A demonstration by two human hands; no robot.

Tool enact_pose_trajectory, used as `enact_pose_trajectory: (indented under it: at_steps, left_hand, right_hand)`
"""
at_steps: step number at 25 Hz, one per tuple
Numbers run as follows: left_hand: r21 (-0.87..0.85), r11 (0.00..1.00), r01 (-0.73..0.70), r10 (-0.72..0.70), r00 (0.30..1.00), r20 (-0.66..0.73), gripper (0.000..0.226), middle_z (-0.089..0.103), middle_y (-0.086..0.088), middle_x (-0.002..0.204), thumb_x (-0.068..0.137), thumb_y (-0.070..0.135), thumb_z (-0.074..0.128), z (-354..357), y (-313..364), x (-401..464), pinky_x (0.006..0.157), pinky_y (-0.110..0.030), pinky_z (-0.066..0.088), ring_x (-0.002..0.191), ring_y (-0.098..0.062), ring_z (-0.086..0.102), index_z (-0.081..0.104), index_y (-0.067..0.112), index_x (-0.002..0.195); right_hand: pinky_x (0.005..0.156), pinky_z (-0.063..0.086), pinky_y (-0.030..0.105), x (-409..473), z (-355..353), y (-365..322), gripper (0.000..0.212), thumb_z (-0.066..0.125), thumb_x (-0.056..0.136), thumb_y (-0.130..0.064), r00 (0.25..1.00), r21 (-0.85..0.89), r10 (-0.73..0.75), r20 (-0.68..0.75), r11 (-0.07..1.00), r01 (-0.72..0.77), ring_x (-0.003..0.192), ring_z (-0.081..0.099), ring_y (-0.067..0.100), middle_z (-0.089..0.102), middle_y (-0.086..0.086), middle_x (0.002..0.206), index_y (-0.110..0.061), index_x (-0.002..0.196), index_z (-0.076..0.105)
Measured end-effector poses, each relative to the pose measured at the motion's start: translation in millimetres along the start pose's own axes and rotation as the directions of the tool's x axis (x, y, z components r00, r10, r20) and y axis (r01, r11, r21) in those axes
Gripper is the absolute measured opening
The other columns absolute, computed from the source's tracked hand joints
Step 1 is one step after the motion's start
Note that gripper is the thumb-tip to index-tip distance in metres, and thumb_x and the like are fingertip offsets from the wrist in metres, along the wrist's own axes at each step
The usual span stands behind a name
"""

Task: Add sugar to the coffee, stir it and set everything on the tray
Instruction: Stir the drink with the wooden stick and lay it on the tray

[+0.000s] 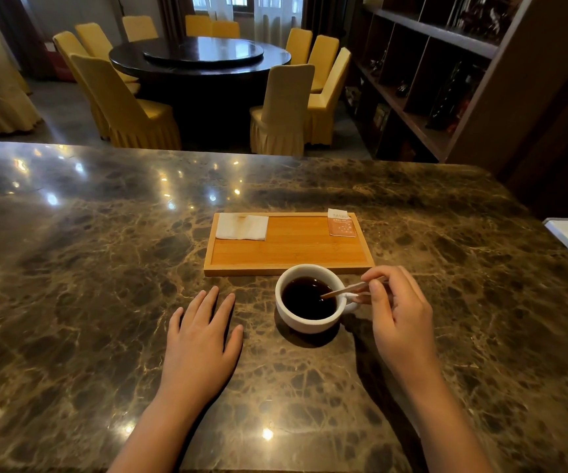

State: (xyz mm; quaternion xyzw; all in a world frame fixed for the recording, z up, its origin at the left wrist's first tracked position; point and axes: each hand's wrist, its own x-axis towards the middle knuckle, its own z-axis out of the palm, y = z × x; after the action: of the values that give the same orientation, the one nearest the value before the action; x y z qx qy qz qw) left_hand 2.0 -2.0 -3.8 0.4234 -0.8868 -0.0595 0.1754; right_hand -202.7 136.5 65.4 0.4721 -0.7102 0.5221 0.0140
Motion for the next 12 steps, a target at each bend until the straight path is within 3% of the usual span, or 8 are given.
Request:
enact_pose_trajectory:
  at_steps: [4, 9, 12]
  left_hand:
    - [0.004, 1.000, 0.002, -0.002, 1.000, 0.003, 0.059, 0.035, -0.009, 0.142, 0.085, 0.050, 0.023, 0.6, -0.4, 0.3, 0.104, -0.046, 0.012, 0.131, -0.022, 0.023, 0.039, 0.022, 0.134]
    - [-0.001, 1.000, 0.000, 0.000, 1.000, -0.001, 0.058, 0.036, -0.009, 0.141, 0.085, 0.049, 0.024, 0.9, 0.2, 0.1, 0.103, -0.048, 0.014, 0.131, -0.023, 0.024, 0.039, 0.021, 0.134]
    - [-0.002, 1.000, 0.001, -0.001, 1.000, -0.001, 0.058, 0.036, -0.009, 0.142, 0.085, 0.049, 0.024, 0.5, 0.0, 0.1, 0.104, -0.047, 0.014, 0.131, -0.022, 0.024, 0.039, 0.021, 0.134]
  right_hand:
    - [0.063, 0.047, 0.009, -4.6, -4.4, -7.0, 0.016, 0.039, 0.090, -0.014, 0.998, 0.001, -0.010, 0.068, 1.000, 0.010, 0.076, 0.061, 0.009, 0.058, -0.001, 0.084, -0.019, 0.087, 0.054]
    - [0.064, 0.058, 0.027, -3.4, 6.5, -10.4, 0.019, 0.043, 0.095, -0.011, 0.990, 0.202, 0.096, 0.104, 0.973, -0.116, 0.077, 0.067, 0.016, 0.063, 0.003, 0.090, -0.021, 0.088, 0.058]
    - [0.063, 0.059, 0.027, 1.3, 16.4, -10.9, 0.023, 0.044, 0.094, -0.008, 0.992, 0.225, 0.106, 0.074, 0.967, -0.121, 0.080, 0.068, 0.017, 0.062, 0.004, 0.091, -0.025, 0.088, 0.057]
